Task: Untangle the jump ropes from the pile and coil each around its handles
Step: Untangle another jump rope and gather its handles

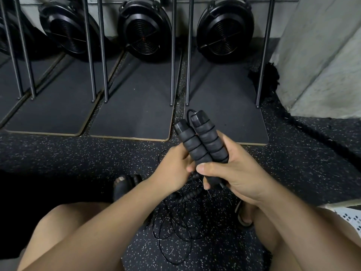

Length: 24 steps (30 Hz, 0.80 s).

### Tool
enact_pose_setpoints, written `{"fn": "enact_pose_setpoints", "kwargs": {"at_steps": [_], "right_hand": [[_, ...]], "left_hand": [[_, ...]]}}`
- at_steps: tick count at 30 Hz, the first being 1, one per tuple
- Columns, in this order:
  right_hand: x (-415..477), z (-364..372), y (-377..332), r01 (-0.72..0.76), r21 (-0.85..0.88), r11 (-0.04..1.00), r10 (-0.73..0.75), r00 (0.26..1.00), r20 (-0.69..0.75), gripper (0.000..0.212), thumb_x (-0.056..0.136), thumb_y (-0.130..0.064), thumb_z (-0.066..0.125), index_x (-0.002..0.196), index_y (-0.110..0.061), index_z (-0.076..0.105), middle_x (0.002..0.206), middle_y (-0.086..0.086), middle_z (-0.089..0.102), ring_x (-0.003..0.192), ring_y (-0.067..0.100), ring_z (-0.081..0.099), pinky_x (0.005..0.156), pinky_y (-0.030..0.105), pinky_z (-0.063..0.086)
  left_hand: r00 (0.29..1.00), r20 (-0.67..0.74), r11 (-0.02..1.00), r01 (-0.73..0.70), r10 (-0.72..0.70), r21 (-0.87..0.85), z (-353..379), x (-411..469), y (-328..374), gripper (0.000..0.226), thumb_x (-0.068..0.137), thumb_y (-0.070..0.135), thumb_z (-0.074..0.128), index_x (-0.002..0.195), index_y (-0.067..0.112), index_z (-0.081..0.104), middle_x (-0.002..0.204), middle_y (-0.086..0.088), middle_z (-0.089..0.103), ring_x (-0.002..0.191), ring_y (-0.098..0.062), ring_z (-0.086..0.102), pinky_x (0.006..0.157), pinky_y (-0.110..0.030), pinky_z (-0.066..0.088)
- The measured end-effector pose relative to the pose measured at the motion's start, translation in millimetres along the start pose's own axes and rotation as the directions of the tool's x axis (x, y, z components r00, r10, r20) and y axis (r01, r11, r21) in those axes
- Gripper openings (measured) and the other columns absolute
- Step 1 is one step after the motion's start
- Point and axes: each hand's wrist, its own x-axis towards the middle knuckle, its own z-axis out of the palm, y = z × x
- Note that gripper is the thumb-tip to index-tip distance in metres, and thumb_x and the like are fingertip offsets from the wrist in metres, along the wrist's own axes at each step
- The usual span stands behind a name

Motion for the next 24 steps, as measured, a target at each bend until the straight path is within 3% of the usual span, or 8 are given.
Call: {"fn": "enact_pose_setpoints", "kwargs": {"at_steps": [4, 7, 9, 12, 15, 18, 21, 24], "right_hand": [[2.3, -7.7, -0.7, -0.002, -0.078, 0.997, -0.002, 0.999, -0.054, 0.046, 0.093, 0.017, 0.067, 0.132, 0.001, 0.048, 0.104, 0.022, 0.075, 0.082, 0.032, 0.075, 0.056, 0.036, 0.056], [6.5, -18.7, -4.6, -0.015, -0.203, 0.979, -0.007, 0.994, -0.106, 0.048, 0.09, 0.017, 0.072, 0.126, -0.002, 0.047, 0.096, 0.025, 0.074, 0.075, 0.029, 0.07, 0.058, 0.041, 0.055], [7.3, -23.4, -7.0, -0.05, -0.241, 0.969, 0.024, 0.994, -0.109, 0.061, 0.084, 0.021, 0.074, 0.129, -0.01, 0.048, 0.097, 0.025, 0.074, 0.074, 0.029, 0.069, 0.059, 0.043, 0.054], [6.2, -19.5, -6.0, -0.139, -0.22, 0.966, 0.143, 0.99, 0.002, 0.068, 0.084, 0.023, 0.071, 0.136, -0.015, 0.047, 0.105, 0.028, 0.074, 0.078, 0.033, 0.074, 0.055, 0.04, 0.055], [4.9, -10.5, 2.1, -0.188, -0.257, 0.948, 0.213, 0.974, 0.076, 0.064, 0.088, 0.02, 0.07, 0.134, -0.018, 0.047, 0.099, 0.026, 0.076, 0.084, 0.036, 0.076, 0.055, 0.038, 0.055], [7.0, -10.3, 6.8, -0.157, -0.28, 0.947, 0.16, 0.987, -0.014, 0.066, 0.086, 0.019, 0.071, 0.133, -0.022, 0.049, 0.093, 0.023, 0.075, 0.079, 0.033, 0.073, 0.057, 0.041, 0.055], [11.1, -19.3, 3.9, -0.101, -0.278, 0.955, 0.066, 0.989, -0.134, 0.071, 0.085, 0.019, 0.073, 0.136, -0.025, 0.05, 0.091, 0.017, 0.074, 0.074, 0.029, 0.072, 0.056, 0.041, 0.055], [17.0, -36.7, 3.3, -0.117, -0.57, 0.813, -0.049, 0.963, -0.267, 0.082, 0.08, 0.009, 0.079, 0.135, -0.043, 0.049, 0.103, 0.004, 0.075, 0.067, 0.024, 0.074, 0.059, 0.05, 0.063]], "left_hand": [[0.988, 0.151, 0.989, -0.033, 0.011, 0.147, 1.3, -3.1, 4.0, 0.012, 0.09, 0.025, 0.045, 0.086, 0.03, 0.056, 0.074, 0.016, 0.069, 0.076, -0.014, 0.066, 0.073, -0.036, 0.052], [0.98, 0.198, 0.966, -0.06, 0.01, 0.251, 4.1, -3.3, 4.9, 0.012, 0.103, 0.025, 0.049, 0.095, 0.032, 0.052, 0.093, 0.003, 0.073, 0.087, -0.027, 0.066, 0.076, -0.037, 0.049], [0.969, 0.247, 0.948, -0.082, 0.004, 0.307, 4.7, -3.7, 4.2, 0.008, 0.105, 0.027, 0.049, 0.105, 0.024, 0.057, 0.098, -0.006, 0.072, 0.089, -0.03, 0.066, 0.076, -0.035, 0.05], [0.941, 0.339, 0.94, -0.097, -0.02, 0.327, 1.3, -9.1, 4.3, 0.014, 0.096, 0.027, 0.045, 0.093, 0.024, 0.058, 0.092, -0.004, 0.071, 0.085, -0.022, 0.064, 0.073, -0.029, 0.049], [0.913, 0.406, 0.937, -0.11, -0.036, 0.332, -0.8, -15.3, -0.9, 0.013, 0.083, 0.024, 0.043, 0.08, 0.025, 0.055, 0.089, -0.007, 0.07, 0.083, -0.023, 0.063, 0.074, -0.036, 0.052], [0.924, 0.371, 0.945, -0.037, -0.091, 0.324, -0.3, -11.7, -2.6, 0.025, 0.088, 0.029, 0.044, 0.094, 0.017, 0.065, 0.098, -0.006, 0.074, 0.092, -0.025, 0.068, 0.08, -0.038, 0.054], [0.944, 0.323, 0.931, -0.052, -0.072, 0.361, 1.1, -5.3, 2.9, 0.013, 0.108, 0.03, 0.051, 0.104, 0.023, 0.061, 0.094, -0.005, 0.072, 0.083, -0.026, 0.066, 0.07, -0.032, 0.045], [0.946, 0.321, 0.926, -0.086, -0.04, 0.366, 1.5, -6.4, 2.9, 0.02, 0.11, 0.038, 0.054, 0.106, 0.02, 0.06, 0.076, -0.002, 0.068, 0.061, -0.023, 0.061, 0.056, -0.033, 0.043]]}}
